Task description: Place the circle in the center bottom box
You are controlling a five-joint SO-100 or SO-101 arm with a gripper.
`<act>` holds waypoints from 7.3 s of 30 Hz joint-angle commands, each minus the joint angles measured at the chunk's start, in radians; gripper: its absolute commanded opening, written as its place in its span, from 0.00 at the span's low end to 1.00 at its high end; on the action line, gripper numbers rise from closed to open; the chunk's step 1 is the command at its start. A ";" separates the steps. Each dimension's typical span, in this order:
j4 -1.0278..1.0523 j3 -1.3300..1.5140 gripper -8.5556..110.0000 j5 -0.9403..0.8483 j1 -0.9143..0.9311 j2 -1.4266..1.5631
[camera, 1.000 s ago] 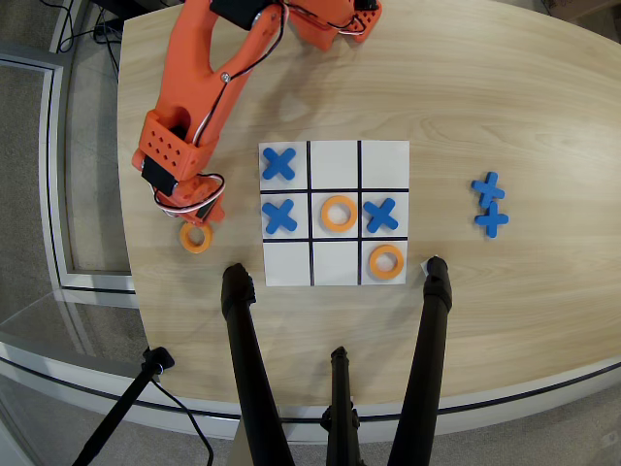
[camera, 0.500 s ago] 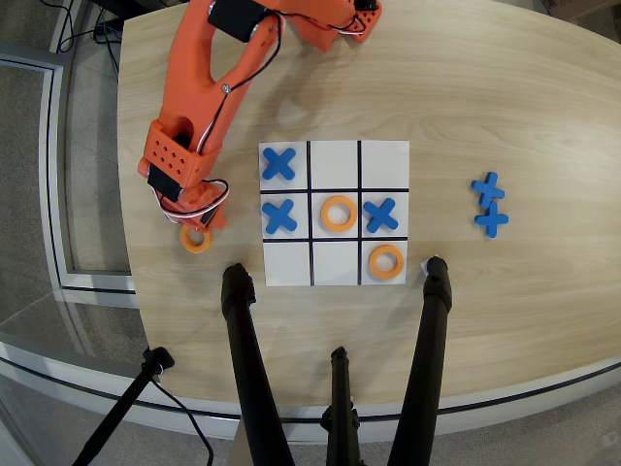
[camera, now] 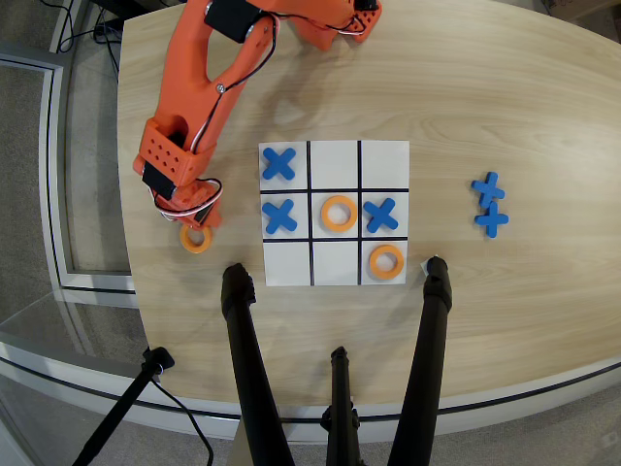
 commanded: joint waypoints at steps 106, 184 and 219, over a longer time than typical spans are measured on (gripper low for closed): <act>-0.057 0.911 0.07 0.347 -0.762 0.735; 0.522 1.643 0.07 0.202 0.881 2.252; 0.523 1.643 0.07 0.202 0.881 2.252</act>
